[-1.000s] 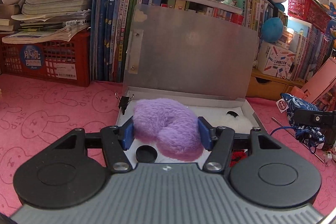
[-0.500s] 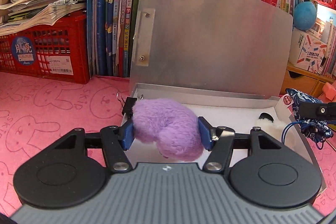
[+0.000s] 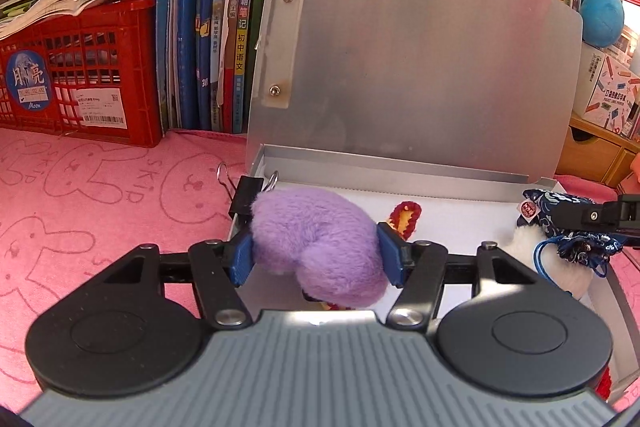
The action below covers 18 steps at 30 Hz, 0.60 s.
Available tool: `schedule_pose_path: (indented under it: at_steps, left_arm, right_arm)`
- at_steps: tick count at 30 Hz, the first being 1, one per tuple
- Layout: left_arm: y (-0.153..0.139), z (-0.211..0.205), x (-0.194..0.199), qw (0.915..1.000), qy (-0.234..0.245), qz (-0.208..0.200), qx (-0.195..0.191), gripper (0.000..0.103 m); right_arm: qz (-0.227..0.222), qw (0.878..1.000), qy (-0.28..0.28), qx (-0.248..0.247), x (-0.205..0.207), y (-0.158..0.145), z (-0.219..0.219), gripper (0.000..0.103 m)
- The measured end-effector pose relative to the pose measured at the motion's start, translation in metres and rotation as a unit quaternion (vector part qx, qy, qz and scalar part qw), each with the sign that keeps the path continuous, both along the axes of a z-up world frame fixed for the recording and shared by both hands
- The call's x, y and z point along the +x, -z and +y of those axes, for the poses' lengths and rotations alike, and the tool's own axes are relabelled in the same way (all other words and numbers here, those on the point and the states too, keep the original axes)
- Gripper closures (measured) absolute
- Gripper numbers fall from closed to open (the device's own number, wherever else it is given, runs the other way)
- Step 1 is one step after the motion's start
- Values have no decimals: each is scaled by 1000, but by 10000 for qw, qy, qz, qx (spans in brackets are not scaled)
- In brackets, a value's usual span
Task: Organize objects
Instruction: 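Open the left tool over the box while the right tool releases the blue pouch inside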
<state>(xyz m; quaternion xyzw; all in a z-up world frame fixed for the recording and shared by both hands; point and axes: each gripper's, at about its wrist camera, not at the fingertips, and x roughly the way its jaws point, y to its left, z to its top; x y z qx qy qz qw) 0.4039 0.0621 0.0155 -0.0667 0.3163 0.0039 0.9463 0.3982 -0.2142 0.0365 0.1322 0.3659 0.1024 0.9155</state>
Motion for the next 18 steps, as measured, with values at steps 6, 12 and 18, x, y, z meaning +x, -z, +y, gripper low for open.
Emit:
schedule_pose_path:
  at_steps: [6,12,18]
  left_arm:
    - [-8,-7,-12,9995,173,-176,180,22]
    - [-24,-13,-34,9992,288,-256,93,16]
    - [-36,-21,-72,9984,469,-309,118,13]
  right_arm:
    - [-65,9998,-66,159,-6,2,0,17]
    - [-183,9998,-44,102,-25,-13,-2,8]
    - [-345,9992,-120,-134,-61,-24,-4,6]
